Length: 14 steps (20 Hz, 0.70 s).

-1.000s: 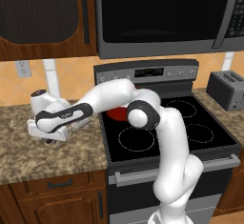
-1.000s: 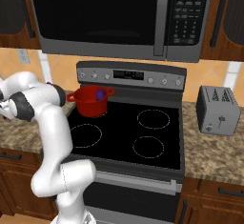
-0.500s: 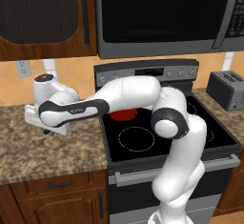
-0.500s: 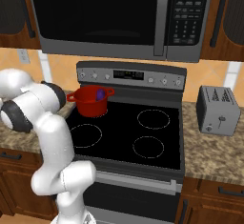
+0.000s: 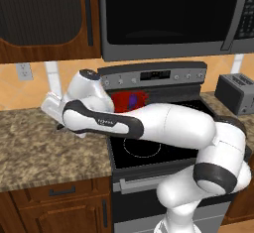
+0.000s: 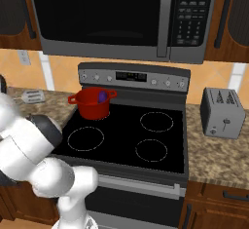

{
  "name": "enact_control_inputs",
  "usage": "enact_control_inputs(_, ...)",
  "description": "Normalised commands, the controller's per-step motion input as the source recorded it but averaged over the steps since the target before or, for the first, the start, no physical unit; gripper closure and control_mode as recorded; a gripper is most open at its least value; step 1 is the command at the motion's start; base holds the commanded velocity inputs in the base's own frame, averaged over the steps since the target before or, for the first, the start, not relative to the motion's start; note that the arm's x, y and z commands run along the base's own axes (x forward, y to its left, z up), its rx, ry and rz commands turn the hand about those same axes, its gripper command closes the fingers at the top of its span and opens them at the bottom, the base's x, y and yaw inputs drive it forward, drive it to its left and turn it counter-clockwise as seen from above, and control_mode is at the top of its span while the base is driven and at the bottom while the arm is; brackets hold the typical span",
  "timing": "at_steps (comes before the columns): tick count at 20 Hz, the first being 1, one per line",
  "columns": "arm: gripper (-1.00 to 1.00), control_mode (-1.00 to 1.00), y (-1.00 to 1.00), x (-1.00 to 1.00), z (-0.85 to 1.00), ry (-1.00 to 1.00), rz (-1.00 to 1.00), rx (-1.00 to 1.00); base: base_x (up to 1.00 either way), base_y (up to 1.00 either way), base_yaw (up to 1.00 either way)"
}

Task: Put the eggplant and garlic in the pot. Retrieve the spatula and lightly stir the vegetables in the pot.

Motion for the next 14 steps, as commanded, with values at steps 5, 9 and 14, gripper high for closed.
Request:
enact_control_inputs(5,1.0,-1.0,-0.71,-0.21,0.56,-0.1,-0.06,0.53,0.0,0.0,0.0)
enact_control_inputs(9,1.0,-1.0,-0.73,0.0,0.67,-0.04,-0.12,0.49,0.0,0.0,0.0)
enact_control_inputs(14,1.0,-1.0,-0.86,0.1,0.6,0.0,-0.12,0.47,0.0,0.0,0.0)
